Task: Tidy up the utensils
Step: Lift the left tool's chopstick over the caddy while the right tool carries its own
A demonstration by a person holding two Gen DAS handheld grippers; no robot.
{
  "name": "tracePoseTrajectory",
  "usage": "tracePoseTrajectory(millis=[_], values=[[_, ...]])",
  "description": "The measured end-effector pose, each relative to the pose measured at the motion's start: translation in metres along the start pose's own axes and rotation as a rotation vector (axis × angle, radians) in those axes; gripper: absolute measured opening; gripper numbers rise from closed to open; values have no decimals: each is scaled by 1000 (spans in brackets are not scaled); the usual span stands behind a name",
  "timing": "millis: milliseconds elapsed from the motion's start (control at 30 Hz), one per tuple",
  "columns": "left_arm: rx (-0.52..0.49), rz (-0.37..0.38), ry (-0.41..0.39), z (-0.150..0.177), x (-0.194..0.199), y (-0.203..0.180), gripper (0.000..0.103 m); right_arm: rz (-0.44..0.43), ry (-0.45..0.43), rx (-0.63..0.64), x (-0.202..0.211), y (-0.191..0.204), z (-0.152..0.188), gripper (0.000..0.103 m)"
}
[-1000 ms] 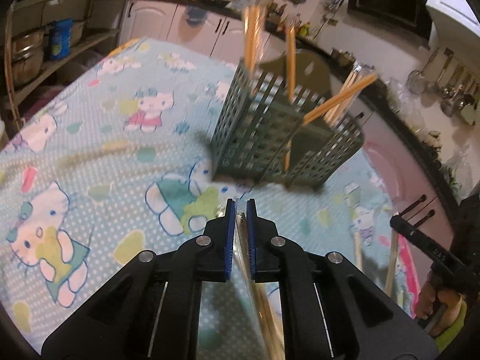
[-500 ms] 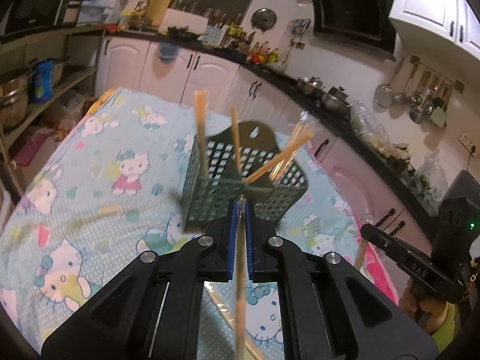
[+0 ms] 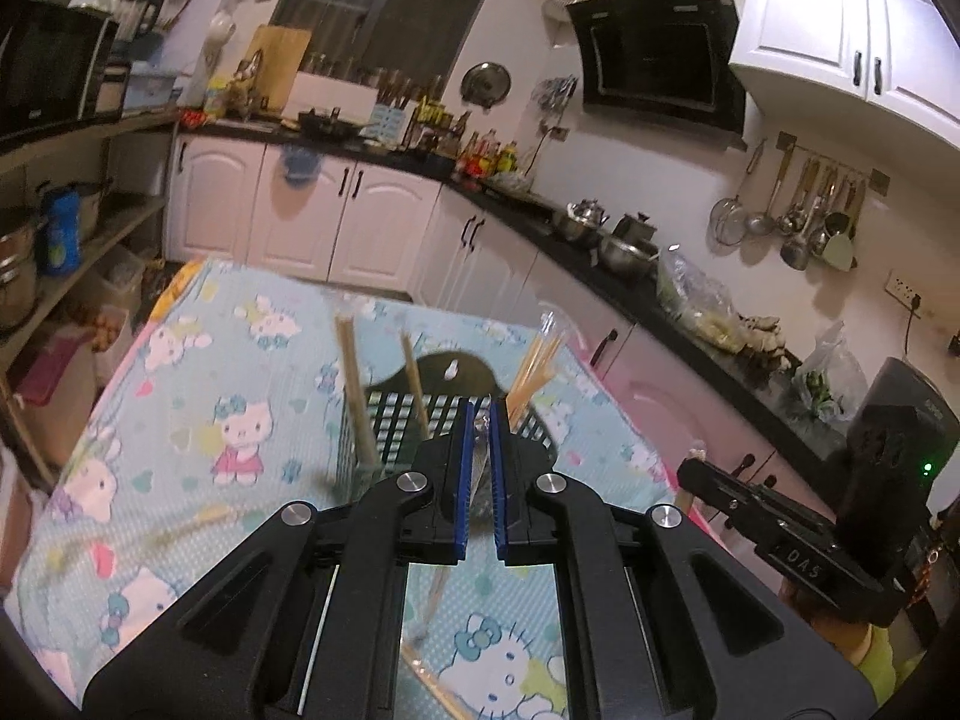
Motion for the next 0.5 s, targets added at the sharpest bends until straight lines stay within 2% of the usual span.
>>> tracePoseTrajectory(millis=[500], values=[[-30, 36, -83, -42, 2, -22, 1, 47, -130, 40, 5, -9, -47, 6]])
Point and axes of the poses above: each gripper's, at about its wrist camera, not at the fingertips, and x roughly against the way its jaws point, y to its left, z to its underside, the point moved 6 cm from there along -x, roughly the way its jaws point, and after that the axes turned 6 degrees about -z, right-handed, at the moved point
